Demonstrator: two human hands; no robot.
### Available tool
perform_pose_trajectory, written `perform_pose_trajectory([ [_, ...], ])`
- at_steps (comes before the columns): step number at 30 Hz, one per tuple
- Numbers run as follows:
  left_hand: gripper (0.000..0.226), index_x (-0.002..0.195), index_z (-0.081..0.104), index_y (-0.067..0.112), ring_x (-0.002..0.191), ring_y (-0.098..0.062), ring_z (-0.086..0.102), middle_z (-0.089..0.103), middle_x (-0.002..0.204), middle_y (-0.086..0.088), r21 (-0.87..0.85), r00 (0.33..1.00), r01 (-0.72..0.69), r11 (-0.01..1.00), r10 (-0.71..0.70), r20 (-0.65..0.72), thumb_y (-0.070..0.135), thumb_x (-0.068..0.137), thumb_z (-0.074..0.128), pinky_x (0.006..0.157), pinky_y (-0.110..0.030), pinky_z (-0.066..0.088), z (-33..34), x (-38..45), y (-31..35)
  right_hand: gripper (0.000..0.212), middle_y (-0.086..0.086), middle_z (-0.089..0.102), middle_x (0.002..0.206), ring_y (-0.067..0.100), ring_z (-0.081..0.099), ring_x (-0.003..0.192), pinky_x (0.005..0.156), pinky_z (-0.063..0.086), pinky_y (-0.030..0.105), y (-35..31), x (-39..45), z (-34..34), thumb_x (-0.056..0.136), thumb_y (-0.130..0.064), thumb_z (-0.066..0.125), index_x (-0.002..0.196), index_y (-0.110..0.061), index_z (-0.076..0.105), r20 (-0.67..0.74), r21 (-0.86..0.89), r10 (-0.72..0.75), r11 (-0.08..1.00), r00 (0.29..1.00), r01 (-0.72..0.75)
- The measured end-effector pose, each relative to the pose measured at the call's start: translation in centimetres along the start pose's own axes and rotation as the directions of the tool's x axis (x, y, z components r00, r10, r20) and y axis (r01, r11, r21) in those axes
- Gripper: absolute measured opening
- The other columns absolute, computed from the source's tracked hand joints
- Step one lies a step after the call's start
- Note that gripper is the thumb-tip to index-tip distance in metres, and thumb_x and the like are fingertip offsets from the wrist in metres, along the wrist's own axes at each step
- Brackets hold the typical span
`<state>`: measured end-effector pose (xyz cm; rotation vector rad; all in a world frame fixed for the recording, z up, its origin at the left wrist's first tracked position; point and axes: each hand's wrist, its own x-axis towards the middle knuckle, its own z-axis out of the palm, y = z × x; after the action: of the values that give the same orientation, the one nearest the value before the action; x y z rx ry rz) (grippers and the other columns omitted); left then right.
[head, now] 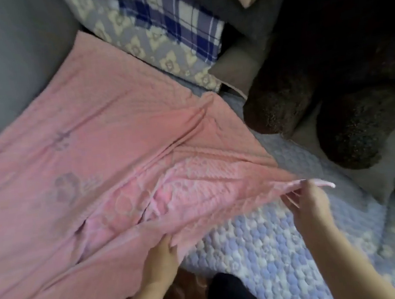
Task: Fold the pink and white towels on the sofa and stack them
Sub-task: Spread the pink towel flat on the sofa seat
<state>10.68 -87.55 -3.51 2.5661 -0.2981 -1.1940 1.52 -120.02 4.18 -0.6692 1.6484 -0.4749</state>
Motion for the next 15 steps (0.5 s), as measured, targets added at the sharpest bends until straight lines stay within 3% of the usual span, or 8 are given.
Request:
perform_pose_trajectory([
  [3, 0.038, 0.141, 0.053, 0.019, 0.131, -0.022, 0.051, 0.056, 0.142, -0.003, -0.033, 0.992, 0.053, 0.998, -0.048, 0.118, 0.031, 0.106, 0.042, 0.104, -0.028, 0.037, -6.9, -2.6, -4.4, 0.02, 0.012, 0.06, 0.08, 0.022, 0.065, 0.067, 0.059, 0.057, 0.032, 0.3, -3.2, 5.1, 0.09, -0.018, 0.048, 0.106, -0.007, 0.054, 0.175, -0.267, 0.009, 0.963, 0.984, 0.038],
  [4, 0.036, 0.137, 0.056, 0.023, 0.127, -0.019, 0.053, 0.058, 0.139, -0.001, -0.042, 0.988, 0.07, 0.997, -0.063, 0.138, 0.035, 0.106, 0.041, 0.099, -0.026, 0.04, -9.0, -3.7, -5.9, 0.025, 0.015, 0.063, 0.083, 0.025, 0.069, 0.07, 0.059, 0.058, 0.032, 0.2, -4.7, 6.9, 0.086, -0.02, 0.048, 0.106, -0.005, 0.055, 0.225, -0.293, 0.002, 0.954, 0.974, 0.066],
  [6, 0.023, 0.108, 0.063, 0.029, 0.107, -0.013, 0.059, 0.065, 0.118, 0.004, -0.054, 0.986, 0.108, 0.993, -0.1, 0.137, 0.039, 0.105, 0.043, 0.077, -0.018, 0.041, -13.1, -5.9, -8.2, 0.026, 0.018, 0.065, 0.086, 0.03, 0.071, 0.075, 0.061, 0.059, 0.032, -0.3, -7.7, 10.3, 0.085, -0.021, 0.048, 0.098, 0.0, 0.056, 0.307, -0.295, 0.002, 0.951, 0.952, 0.094],
  [8, 0.027, 0.08, 0.057, 0.025, 0.084, -0.01, 0.059, 0.063, 0.087, 0.01, -0.061, 0.995, 0.098, 0.993, -0.099, -0.011, 0.037, 0.103, 0.051, 0.063, -0.015, 0.038, -17.3, -7.5, -9.6, 0.016, 0.016, 0.062, 0.083, 0.027, 0.066, 0.071, 0.057, 0.057, 0.03, -1.5, -11.0, 14.0, 0.094, -0.016, 0.045, 0.084, -0.008, 0.055, 0.393, -0.277, 0.019, 0.956, 0.919, 0.099],
  [9, 0.032, 0.073, 0.055, 0.022, 0.076, -0.011, 0.057, 0.059, 0.075, 0.009, -0.072, 0.992, 0.075, 0.995, -0.082, -0.1, 0.036, 0.101, 0.054, 0.064, -0.019, 0.04, -19.5, -7.8, -9.9, 0.018, 0.014, 0.06, 0.081, 0.025, 0.062, 0.067, 0.054, 0.056, 0.029, -2.3, -12.3, 16.1, 0.097, -0.013, 0.044, 0.082, -0.011, 0.053, 0.431, -0.262, -0.004, 0.956, 0.902, 0.13],
  [12, 0.042, 0.063, 0.048, 0.018, 0.062, -0.012, 0.049, 0.049, 0.059, 0.005, -0.069, 0.948, -0.021, 0.997, -0.003, -0.32, 0.038, 0.099, 0.057, 0.064, -0.033, 0.042, -27.5, -7.7, -9.9, 0.001, 0.014, 0.066, 0.091, 0.024, 0.067, 0.07, 0.065, 0.062, 0.036, -6.4, -17.2, 22.9, 0.092, -0.012, 0.054, 0.091, -0.013, 0.054, 0.521, -0.198, -0.209, 0.914, 0.827, 0.355],
  [13, 0.042, 0.064, 0.049, 0.017, 0.063, -0.013, 0.048, 0.049, 0.059, 0.005, -0.084, 0.91, -0.068, 0.994, 0.027, -0.413, 0.04, 0.098, 0.056, 0.062, -0.032, 0.039, -30.6, -7.4, -9.6, 0.008, 0.014, 0.068, 0.096, 0.024, 0.07, 0.075, 0.072, 0.063, 0.041, -8.1, -18.8, 25.3, 0.088, -0.017, 0.057, 0.095, -0.013, 0.057, 0.512, -0.136, -0.296, 0.899, 0.806, 0.416],
  [15, 0.035, 0.071, 0.059, 0.014, 0.067, -0.017, 0.051, 0.057, 0.065, 0.004, -0.113, 0.764, -0.194, 0.975, 0.078, -0.64, 0.039, 0.095, 0.053, 0.062, -0.033, 0.036, -36.3, -7.1, -8.1, 0.013, 0.009, 0.07, 0.098, 0.022, 0.07, 0.084, 0.081, 0.061, 0.039, -11.1, -23.6, 29.5, 0.09, -0.028, 0.056, 0.09, -0.016, 0.063, 0.495, -0.041, -0.467, 0.829, 0.732, 0.557],
])
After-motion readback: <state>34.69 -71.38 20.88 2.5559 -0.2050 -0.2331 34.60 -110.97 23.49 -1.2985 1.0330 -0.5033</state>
